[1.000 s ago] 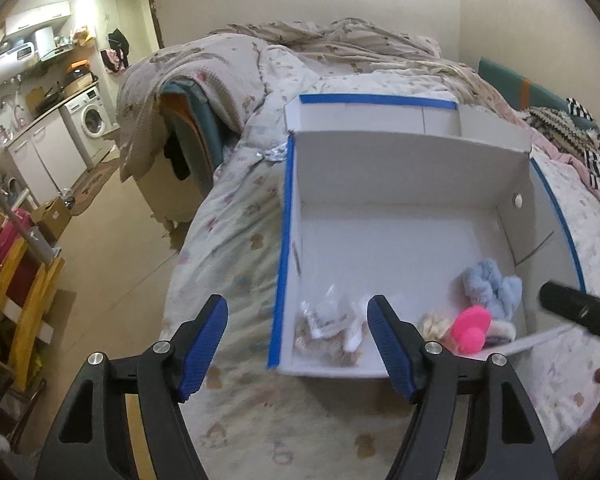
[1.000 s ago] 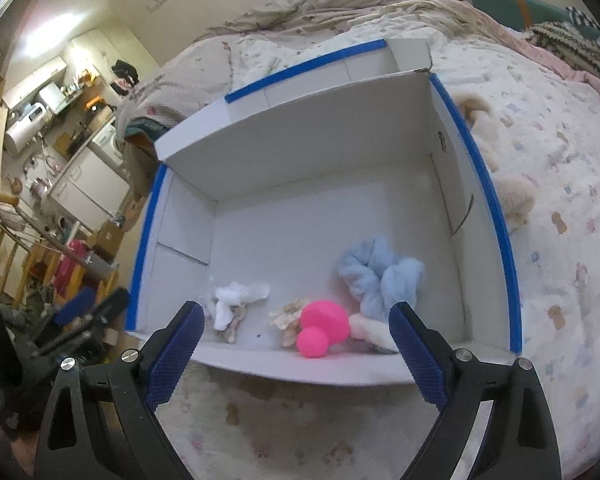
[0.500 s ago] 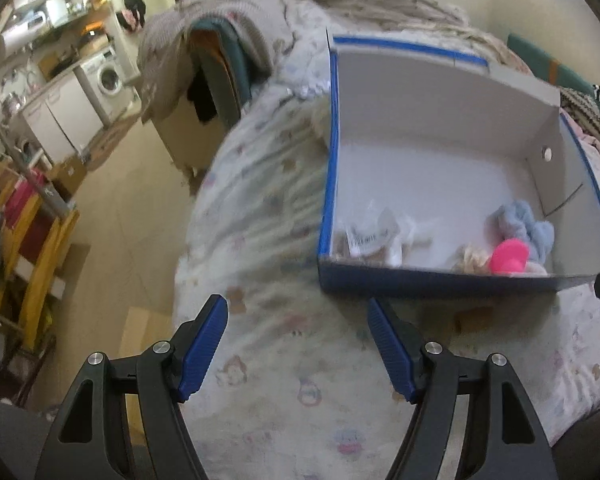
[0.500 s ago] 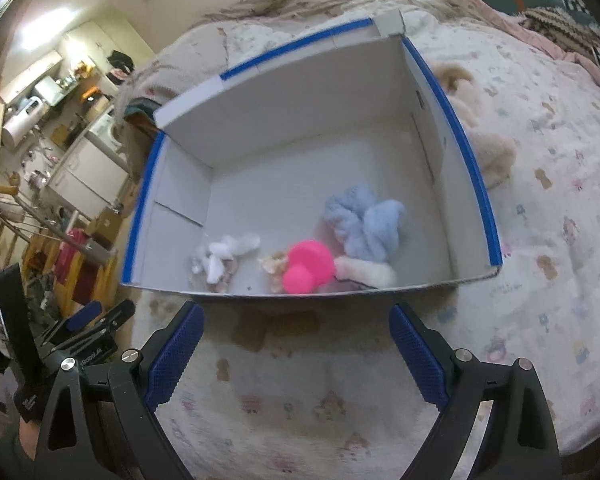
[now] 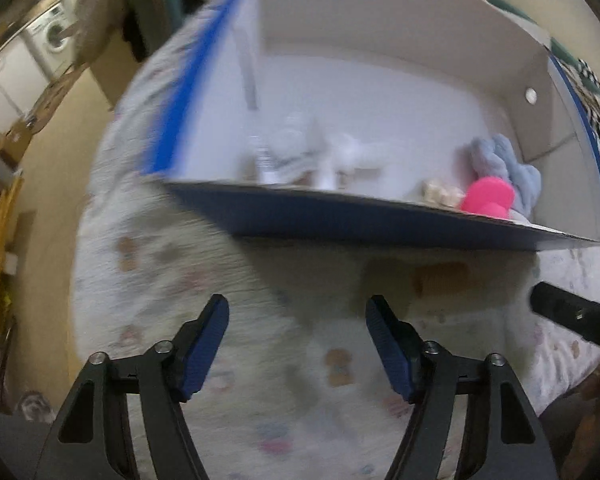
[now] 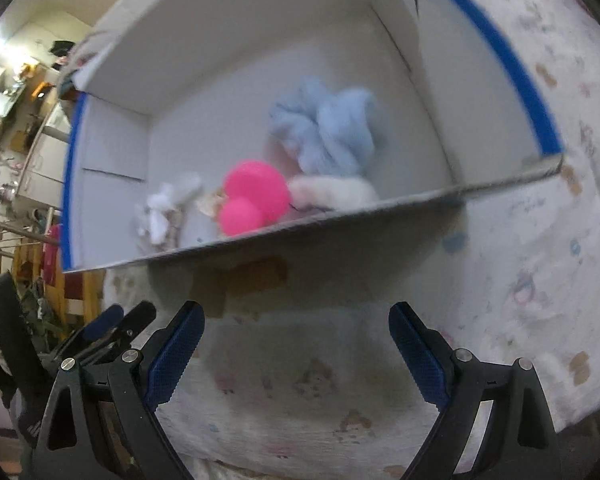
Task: Organize soft objects
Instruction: 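Withdraw both tools from the box toward the bed beside it, then grasp the tan sponge piece with the right tool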
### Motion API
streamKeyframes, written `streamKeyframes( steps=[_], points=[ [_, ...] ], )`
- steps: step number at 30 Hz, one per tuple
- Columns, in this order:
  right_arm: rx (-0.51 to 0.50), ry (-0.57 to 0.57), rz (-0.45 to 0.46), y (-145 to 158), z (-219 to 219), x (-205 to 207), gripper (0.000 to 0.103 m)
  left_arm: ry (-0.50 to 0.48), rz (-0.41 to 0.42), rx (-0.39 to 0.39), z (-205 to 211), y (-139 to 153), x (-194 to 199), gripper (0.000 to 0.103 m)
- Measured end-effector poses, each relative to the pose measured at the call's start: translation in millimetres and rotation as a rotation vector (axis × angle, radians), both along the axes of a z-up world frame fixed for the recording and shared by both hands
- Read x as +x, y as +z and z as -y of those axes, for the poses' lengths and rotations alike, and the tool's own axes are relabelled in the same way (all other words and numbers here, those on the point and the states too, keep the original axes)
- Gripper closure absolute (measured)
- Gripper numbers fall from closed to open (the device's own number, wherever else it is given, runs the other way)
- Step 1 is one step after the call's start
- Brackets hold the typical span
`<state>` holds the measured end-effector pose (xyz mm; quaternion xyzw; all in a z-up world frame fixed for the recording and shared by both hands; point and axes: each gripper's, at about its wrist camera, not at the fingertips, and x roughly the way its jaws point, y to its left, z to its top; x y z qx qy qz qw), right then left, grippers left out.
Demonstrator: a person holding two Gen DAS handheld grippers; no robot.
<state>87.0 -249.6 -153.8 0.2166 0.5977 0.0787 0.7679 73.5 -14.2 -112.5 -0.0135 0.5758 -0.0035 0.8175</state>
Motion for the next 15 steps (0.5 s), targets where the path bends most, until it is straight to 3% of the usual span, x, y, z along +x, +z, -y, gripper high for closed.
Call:
streamKeyframes(
  steps=[6, 9, 11, 13, 15],
  points=[
    [-0.009, -0.017, -0.013, -8.8, 2.3, 4.8, 0.004, -0.102, -0.061, -0.046, 37.8, -26.3, 17.8, 0.054],
    [-0.01, -0.022, -0.021, -11.4, 3.0, 5.2, 0.004, -0.116, -0.098, -0.048, 45.6, -41.3, 23.4, 0.069],
    [-0.007, -0.019, -0.022, -12.2, 2.7, 5.3, 0.004, -0.115, -0.105, -0.07, 45.9, -46.1, 24.7, 0.088],
    [0.001, -0.014, -0.023, -11.9, 1.6, 5.9, 0.004, -0.123, -0.115, -0.105, 45.7, -47.7, 25.1, 0.096],
    [0.004, -0.003, -0.024, -12.5, 0.3, 6.6, 0.004, -0.123, -0.13, -0.148, 44.5, -47.2, 23.8, 0.097]
  ],
)
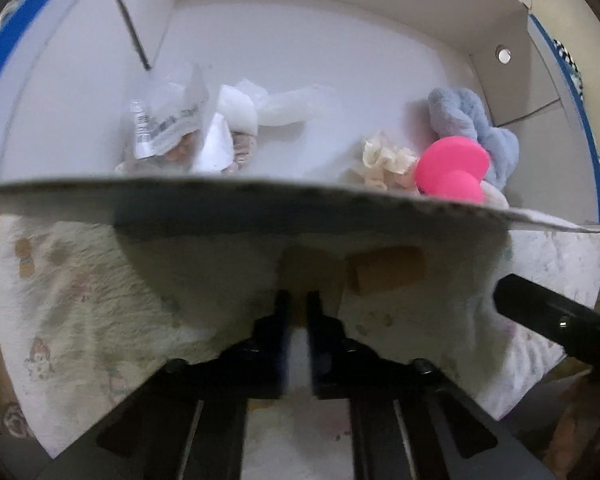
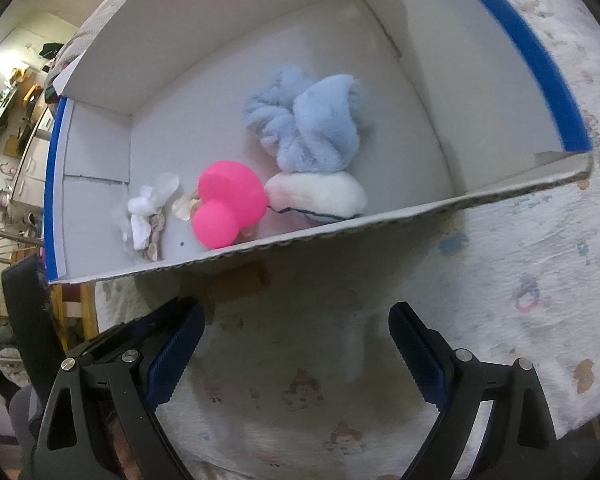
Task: Organize soft objects
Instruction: 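Grasp the tan sponge piece with the right tool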
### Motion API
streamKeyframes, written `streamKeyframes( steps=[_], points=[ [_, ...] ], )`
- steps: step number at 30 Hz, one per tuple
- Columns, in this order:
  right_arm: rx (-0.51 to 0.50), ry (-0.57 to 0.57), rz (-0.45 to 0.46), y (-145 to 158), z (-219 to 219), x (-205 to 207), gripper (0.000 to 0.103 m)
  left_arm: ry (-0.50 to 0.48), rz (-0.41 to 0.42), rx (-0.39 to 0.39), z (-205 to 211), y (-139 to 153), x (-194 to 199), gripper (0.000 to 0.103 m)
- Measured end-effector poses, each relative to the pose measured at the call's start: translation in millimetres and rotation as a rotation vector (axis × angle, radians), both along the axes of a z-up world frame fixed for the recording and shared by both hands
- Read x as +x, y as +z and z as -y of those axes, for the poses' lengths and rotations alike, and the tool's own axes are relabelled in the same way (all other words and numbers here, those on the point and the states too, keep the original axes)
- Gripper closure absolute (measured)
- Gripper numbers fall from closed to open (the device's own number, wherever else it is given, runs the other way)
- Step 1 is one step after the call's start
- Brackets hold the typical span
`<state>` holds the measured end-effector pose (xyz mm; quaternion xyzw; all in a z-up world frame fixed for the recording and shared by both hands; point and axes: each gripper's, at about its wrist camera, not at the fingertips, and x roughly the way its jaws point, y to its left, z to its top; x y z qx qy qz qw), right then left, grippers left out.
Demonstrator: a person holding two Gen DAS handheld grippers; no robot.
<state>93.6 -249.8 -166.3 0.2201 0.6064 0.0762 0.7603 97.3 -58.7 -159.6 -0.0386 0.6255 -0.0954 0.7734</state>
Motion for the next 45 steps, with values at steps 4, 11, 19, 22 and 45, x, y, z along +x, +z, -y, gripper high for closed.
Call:
streamKeyframes(
  steps=[4, 11, 19, 22, 45],
  points=[
    [-0.038, 0.06, 0.019, -2.8, -17.2, 2.5, 0.004, 0.023, -0.005, -0.025, -6.6, 6.9, -4.5, 0.097],
    [-0.16, 0.212, 0.051, -16.0, -62.0, 6.2, 0.017, 0.071, 0.071, 0.048, -25.3, 36.9, -19.9, 0.097],
    [-0.196, 0.282, 0.117, -20.4, -96.6, 11.5, 0.047, 0.098, 0.151, 0.105, -49.0, 59.5, -26.8, 0.097],
    [-0.226, 0.312, 0.119, -22.7, -107.4, 10.6, 0.073, 0.121, 0.15, 0.107, -58.6, 60.2, -25.7, 0.097],
    [-0.193, 0.373, 0.329, 51.4, -100.1, -32.4, 0.094, 0.127, 0.22, 0.195, -70.7, 69.9, -47.1, 0.097]
  ],
)
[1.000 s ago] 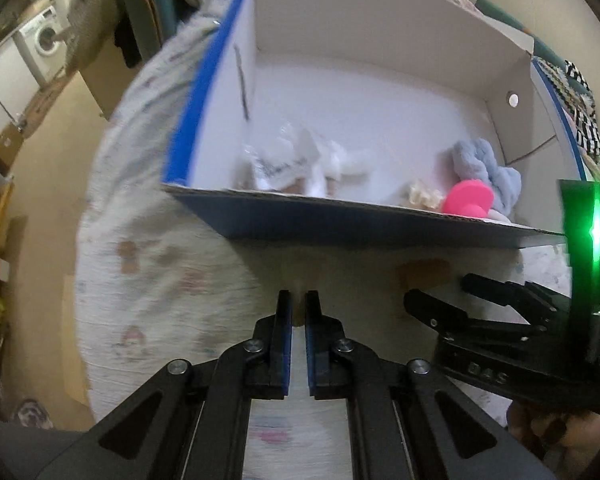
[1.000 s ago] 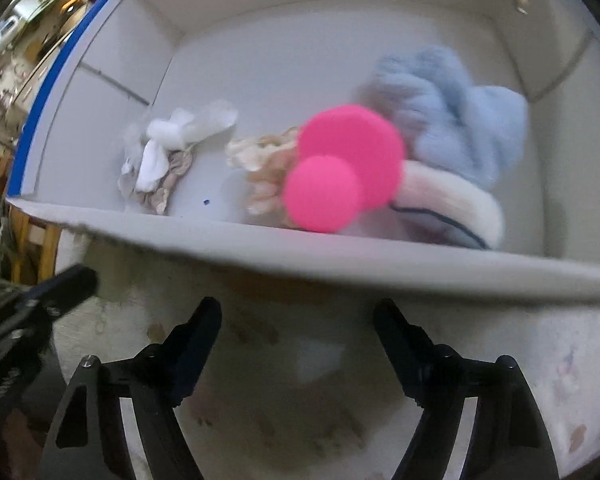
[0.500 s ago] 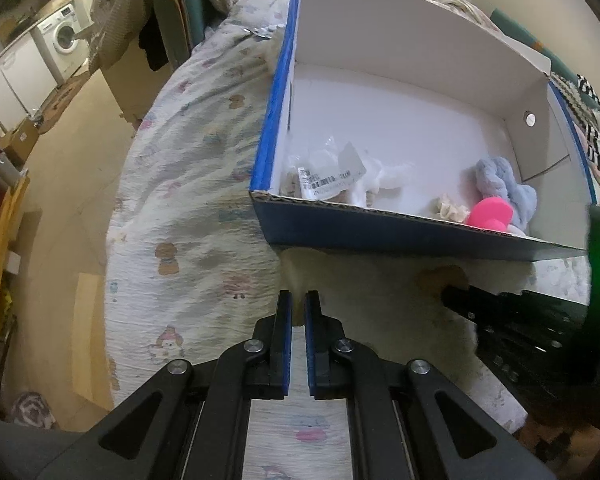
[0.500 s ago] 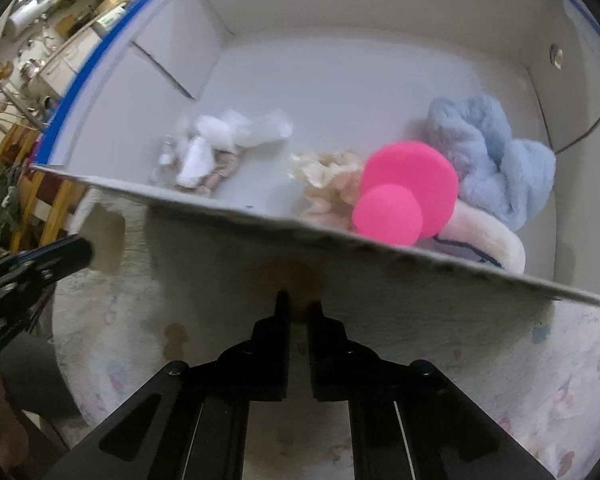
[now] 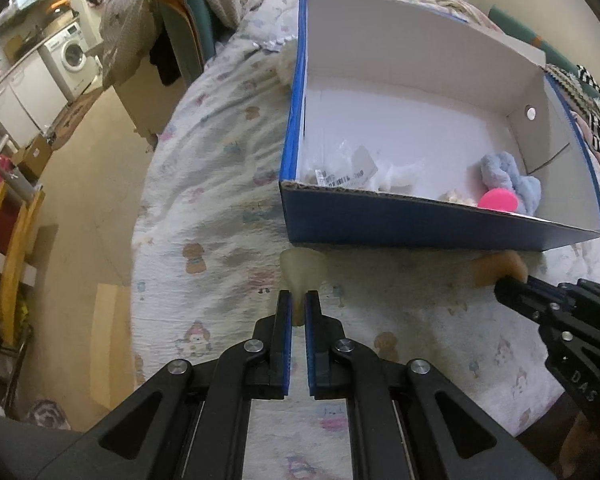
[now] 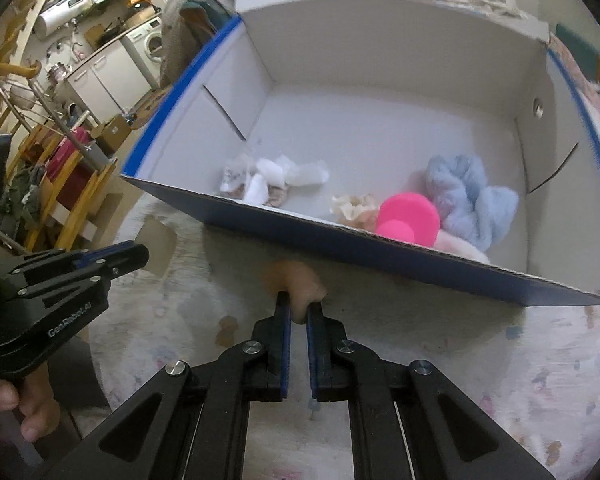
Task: Organize soft objects
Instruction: 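Grasp the tan sponge piece with the right tool, then carry the tan sponge piece over the box with the right tool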
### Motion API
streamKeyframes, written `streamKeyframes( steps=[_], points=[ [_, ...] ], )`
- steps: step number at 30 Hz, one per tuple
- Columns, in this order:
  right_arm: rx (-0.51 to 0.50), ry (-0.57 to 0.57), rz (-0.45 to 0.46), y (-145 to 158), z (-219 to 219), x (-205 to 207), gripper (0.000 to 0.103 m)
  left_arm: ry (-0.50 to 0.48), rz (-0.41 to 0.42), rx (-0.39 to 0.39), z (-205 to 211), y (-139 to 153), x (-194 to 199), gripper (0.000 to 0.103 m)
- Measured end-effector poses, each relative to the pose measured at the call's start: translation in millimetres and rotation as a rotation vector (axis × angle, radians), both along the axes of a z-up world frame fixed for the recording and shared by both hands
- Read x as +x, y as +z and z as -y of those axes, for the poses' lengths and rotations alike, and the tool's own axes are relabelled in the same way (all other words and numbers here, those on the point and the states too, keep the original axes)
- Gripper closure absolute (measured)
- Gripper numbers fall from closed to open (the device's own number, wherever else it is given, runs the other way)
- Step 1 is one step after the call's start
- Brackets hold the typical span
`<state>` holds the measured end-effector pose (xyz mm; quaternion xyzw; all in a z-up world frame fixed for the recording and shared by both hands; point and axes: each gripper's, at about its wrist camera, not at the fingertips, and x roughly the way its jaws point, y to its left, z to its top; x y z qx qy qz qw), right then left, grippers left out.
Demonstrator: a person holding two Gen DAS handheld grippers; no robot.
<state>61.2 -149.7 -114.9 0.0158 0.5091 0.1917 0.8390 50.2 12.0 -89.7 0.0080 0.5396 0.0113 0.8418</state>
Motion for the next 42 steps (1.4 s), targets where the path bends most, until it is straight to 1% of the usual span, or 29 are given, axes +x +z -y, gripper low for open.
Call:
streamKeyframes(
  steps=[7, 11, 15, 19, 22, 24, 31, 34, 36, 39, 42],
  points=[
    [0.044, -0.013, 0.065, 29.2, 12.8, -11.9, 0.094, 0.011, 0.068, 0.018, -1.6, 22.3, -13.5, 0.097],
    [0.087, -0.027, 0.102, 49.6, 26.4, -18.2, 0.094, 0.03, 0.121, 0.008, -4.4, 41.0, -25.0, 0.097],
    [0.135, -0.04, 0.14, 70.3, 38.0, -18.2, 0.094, 0.026, 0.168, 0.001, -2.1, 58.7, -36.6, 0.097],
    [0.156, -0.061, 0.198, 89.6, 48.4, -11.7, 0.094, 0.042, 0.225, -0.003, -0.8, 81.3, -36.1, 0.097],
    [0.153, -0.08, 0.249, 102.7, 58.7, -5.6, 0.094, 0.054, 0.273, -0.002, 1.3, 100.0, -31.3, 0.097],
    [0.145, -0.095, 0.273, 108.0, 64.7, 2.5, 0.094, 0.049, 0.291, 0.001, 3.3, 109.2, -25.4, 0.097],
    [0.133, -0.143, 0.292, 119.6, 77.4, 37.5, 0.094, 0.028, 0.349, 0.022, 12.9, 137.7, 12.4, 0.097],
    [0.132, -0.157, 0.294, 118.1, 79.3, 50.5, 0.094, 0.015, 0.364, 0.014, 19.0, 146.5, 29.8, 0.097],
    [0.11, -0.161, 0.289, 112.0, 79.4, 60.5, 0.094, 0.005, 0.372, 0.013, 23.5, 149.8, 39.3, 0.097],
    [0.103, -0.182, 0.261, 98.5, 84.6, 71.6, 0.094, -0.018, 0.368, 0.021, 32.9, 147.1, 54.7, 0.097],
    [0.112, -0.207, 0.23, 86.9, 90.4, 78.3, 0.094, -0.046, 0.349, 0.022, 42.8, 136.0, 68.5, 0.097]
  ],
)
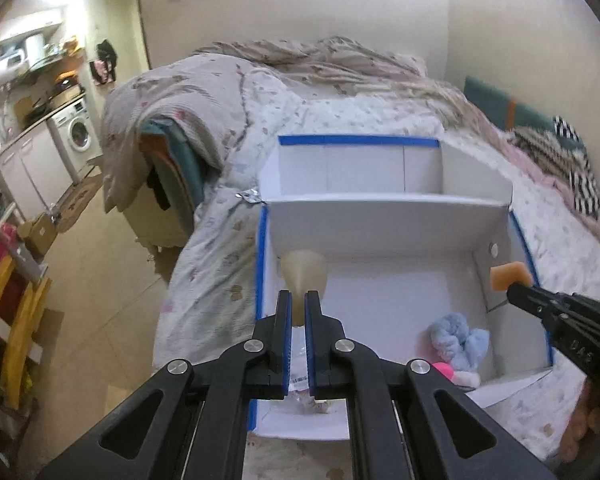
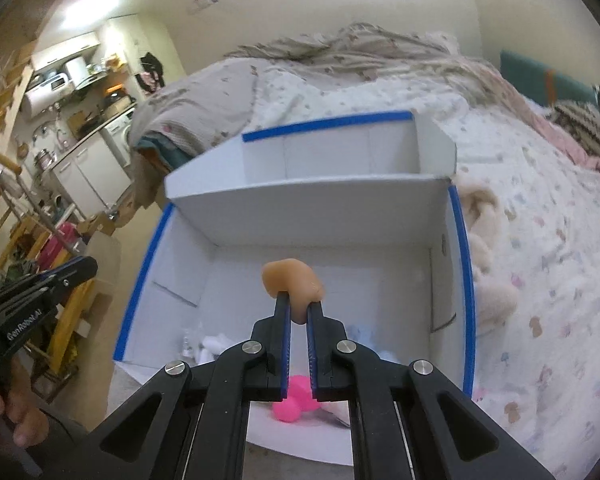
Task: Organize soft objects
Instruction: 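Carry the tan sponge piece over the box with the right tool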
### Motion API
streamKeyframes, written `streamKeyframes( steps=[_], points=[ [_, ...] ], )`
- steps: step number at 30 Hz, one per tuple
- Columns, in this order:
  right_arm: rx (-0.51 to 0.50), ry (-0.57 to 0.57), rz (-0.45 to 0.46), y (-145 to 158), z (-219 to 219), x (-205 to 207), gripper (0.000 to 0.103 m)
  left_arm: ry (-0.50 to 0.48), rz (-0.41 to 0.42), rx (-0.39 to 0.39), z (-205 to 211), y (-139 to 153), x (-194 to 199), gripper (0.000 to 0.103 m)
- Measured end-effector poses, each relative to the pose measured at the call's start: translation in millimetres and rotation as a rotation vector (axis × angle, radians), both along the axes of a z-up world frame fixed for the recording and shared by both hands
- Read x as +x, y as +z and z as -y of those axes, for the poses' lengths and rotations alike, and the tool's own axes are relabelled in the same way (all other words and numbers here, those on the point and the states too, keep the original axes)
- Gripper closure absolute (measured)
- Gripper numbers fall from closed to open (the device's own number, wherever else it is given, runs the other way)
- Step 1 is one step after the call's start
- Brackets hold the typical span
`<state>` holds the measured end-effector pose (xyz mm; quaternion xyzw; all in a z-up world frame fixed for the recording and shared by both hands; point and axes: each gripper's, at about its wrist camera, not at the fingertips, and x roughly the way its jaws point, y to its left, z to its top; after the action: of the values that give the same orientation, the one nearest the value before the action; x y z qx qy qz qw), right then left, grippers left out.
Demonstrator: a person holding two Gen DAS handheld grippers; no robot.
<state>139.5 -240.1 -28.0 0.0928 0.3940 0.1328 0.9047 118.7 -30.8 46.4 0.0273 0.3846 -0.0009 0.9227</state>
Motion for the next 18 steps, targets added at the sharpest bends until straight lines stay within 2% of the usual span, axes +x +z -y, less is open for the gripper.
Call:
streamKeyframes(
  steps=[4, 12, 18],
  points=[
    [0.035, -0.014, -0.062, -17.9, 3.8, 8.4, 0.094, -0.039, -0.035, 0.035, 13.2, -23.2, 15.9, 0.097],
    [0.01, -0.025, -0.162, -46.3, 0.1, 20.8, 0.094, -0.078, -0.085, 0.05, 23.9, -71.3, 34.0, 0.097],
    [-0.003, 0.003, -0.24, -65.0, -10.3, 25.6, 0.094, -0.073, -0.129, 0.042, 23.3, -88.8, 43.2, 0.097]
  ],
)
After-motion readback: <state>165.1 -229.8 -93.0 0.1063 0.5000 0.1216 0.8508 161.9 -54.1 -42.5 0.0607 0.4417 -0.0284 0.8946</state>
